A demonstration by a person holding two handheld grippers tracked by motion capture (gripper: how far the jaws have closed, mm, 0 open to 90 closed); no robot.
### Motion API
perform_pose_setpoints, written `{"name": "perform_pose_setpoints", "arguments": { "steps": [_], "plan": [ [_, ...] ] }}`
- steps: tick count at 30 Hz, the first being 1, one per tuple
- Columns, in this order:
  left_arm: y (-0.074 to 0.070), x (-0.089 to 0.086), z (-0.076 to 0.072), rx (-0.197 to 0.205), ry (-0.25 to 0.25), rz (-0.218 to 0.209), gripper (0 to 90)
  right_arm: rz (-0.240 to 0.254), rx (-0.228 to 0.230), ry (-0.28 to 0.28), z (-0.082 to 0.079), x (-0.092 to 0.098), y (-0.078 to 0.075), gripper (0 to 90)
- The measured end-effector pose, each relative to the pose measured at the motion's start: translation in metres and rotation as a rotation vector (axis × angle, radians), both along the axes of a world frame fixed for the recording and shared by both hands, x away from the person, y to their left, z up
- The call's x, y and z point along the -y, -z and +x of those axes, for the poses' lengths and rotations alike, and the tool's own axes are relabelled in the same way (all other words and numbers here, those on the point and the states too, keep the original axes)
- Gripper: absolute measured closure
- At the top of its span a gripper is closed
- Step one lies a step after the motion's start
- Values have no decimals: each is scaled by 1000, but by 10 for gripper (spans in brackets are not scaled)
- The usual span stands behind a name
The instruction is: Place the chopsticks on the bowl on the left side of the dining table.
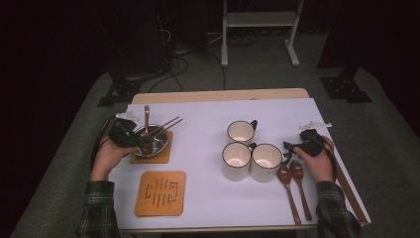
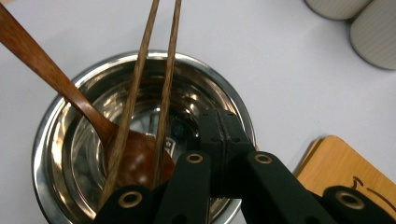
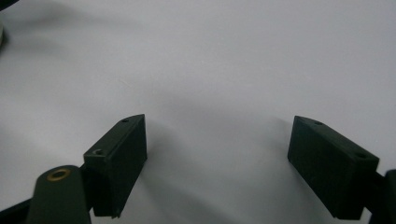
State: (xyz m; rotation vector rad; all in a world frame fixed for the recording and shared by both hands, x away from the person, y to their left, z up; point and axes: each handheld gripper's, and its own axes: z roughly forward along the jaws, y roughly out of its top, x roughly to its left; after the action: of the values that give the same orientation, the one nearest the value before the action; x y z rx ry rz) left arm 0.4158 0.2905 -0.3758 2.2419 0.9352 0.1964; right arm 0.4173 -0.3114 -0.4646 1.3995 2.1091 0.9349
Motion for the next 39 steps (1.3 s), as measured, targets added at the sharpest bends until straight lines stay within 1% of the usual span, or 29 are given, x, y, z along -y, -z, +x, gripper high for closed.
{"name": "perform_pose_setpoints", "arguments": {
  "steps": [8,12,17,20,29,31,33,37,39],
  "plan": [
    [15,-9,3,-35,-34,13,898,1,-1,1,0,0,0,182],
    [19,-12,4,-43,-51,17,898,1,-1,0,0,0,0,182],
    [20,-15,4,-42,-69,15,897,1,-1,0,0,0,0,182],
    [22,-17,6,-42,-75,29,894,1,-1,0,0,0,0,182],
    [22,-26,9,-32,-110,28,894,0,-1,0,0,0,0,182],
    [22,-28,10,-33,-114,32,894,0,-1,1,0,0,0,182],
    [21,-30,11,-24,-120,34,894,-1,-1,0,0,0,0,182],
    [20,-34,12,-25,-134,40,894,0,0,0,0,0,0,182],
    [20,-36,13,-18,-140,45,894,0,0,0,0,0,0,182]
  ]
}}
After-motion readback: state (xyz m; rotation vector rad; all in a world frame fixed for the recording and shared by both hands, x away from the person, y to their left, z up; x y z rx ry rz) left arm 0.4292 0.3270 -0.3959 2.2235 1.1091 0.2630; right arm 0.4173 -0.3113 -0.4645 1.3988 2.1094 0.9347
